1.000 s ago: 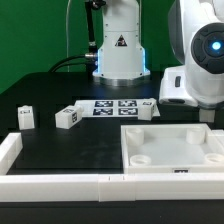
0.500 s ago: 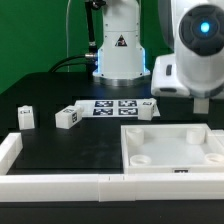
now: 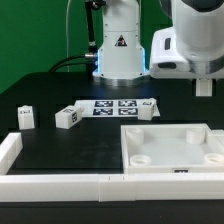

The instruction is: Assemble one leg

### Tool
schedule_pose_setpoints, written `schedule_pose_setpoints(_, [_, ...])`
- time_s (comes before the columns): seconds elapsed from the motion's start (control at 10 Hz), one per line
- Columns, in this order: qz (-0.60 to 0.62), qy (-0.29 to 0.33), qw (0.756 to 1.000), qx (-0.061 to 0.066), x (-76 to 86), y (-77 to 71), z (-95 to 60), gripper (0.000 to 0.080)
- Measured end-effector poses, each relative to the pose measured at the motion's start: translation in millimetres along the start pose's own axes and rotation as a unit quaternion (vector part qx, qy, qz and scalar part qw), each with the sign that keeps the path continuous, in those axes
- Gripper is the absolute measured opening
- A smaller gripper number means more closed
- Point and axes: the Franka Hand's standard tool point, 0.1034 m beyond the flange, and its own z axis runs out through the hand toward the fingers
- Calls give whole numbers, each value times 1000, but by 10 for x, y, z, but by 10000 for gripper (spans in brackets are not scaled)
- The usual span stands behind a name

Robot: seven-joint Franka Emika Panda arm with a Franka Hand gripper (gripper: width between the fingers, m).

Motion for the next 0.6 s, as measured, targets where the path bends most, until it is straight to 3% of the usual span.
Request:
schedule_pose_setpoints(0.3, [-9, 157, 987, 12, 64, -65, -62, 290])
schedule_pose_setpoints(0.4, [-14, 185, 983, 10, 58, -54, -69, 290])
schedule_pose_setpoints(0.6, [-39, 257, 966, -6, 111, -18, -315, 290])
